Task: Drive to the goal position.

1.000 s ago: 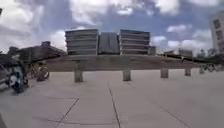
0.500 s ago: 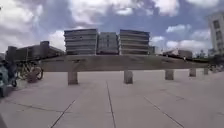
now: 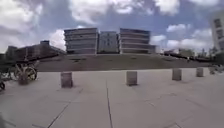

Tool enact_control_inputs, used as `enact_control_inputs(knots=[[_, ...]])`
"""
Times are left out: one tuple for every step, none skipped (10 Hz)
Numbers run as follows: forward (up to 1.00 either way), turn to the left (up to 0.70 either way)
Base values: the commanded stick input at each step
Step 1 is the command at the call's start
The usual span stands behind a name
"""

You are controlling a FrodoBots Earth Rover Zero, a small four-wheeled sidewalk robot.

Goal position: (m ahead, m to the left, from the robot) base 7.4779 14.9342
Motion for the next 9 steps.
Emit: enact_control_inputs(knots=[[1.0,0.0],[1.0,0.04],[1.0,0.21],[1.0,0.37],[1.0,0.0],[1.0,0.0],[1.0,0.0],[1.0,0.0],[1.0,0.0]])
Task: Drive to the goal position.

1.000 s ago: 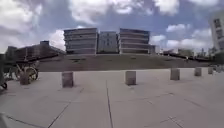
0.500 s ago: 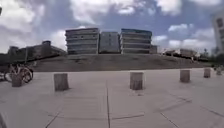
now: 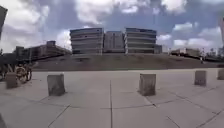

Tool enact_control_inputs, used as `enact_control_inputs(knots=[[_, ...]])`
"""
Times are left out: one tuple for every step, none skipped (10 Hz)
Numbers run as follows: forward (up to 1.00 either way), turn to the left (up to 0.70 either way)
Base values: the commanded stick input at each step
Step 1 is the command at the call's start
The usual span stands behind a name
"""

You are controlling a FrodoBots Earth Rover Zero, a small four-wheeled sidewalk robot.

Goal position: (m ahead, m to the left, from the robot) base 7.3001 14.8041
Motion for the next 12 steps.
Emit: enact_control_inputs(knots=[[1.0,0.1],[1.0,0.32],[1.0,0.4],[1.0,0.28],[1.0,0.07],[1.0,0.0],[1.0,0.0],[1.0,0.0],[1.0,0.0],[1.0,0.0],[1.0,0.0],[1.0,0.0]])
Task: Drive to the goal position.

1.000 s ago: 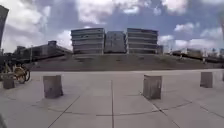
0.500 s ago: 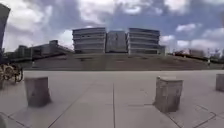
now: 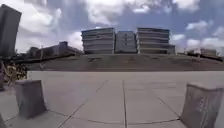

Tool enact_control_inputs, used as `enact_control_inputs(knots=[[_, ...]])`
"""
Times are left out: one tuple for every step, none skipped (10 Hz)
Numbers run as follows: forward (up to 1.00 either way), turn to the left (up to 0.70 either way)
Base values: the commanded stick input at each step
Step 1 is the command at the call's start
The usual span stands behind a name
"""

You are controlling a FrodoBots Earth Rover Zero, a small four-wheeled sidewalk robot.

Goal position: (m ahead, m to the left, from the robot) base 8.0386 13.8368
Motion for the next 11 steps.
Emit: enact_control_inputs(knots=[[1.0,0.0],[1.0,0.0],[1.0,0.0],[1.0,0.0],[1.0,0.02],[1.0,0.11],[1.0,0.35],[1.0,0.26],[1.0,0.01],[1.0,0.0],[1.0,0.16]])
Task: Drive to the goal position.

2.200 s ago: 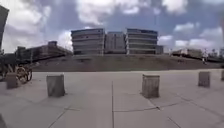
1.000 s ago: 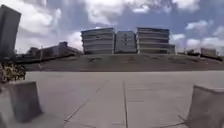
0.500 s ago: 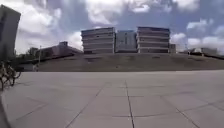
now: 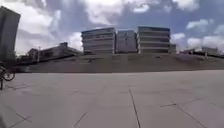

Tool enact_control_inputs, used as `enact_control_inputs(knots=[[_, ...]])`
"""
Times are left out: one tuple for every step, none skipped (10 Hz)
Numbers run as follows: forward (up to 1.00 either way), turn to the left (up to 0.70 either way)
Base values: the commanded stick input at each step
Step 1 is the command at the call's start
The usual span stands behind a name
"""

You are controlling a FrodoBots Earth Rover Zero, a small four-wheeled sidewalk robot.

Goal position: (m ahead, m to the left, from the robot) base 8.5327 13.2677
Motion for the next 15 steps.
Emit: enact_control_inputs(knots=[[1.0,0.36],[1.0,0.34],[1.0,0.0],[1.0,0.03],[1.0,0.14],[1.0,0.0],[1.0,0.0],[1.0,0.0],[1.0,0.0],[1.0,0.15],[1.0,0.31],[1.0,0.0],[1.0,0.07],[1.0,0.31],[1.0,0.2]])
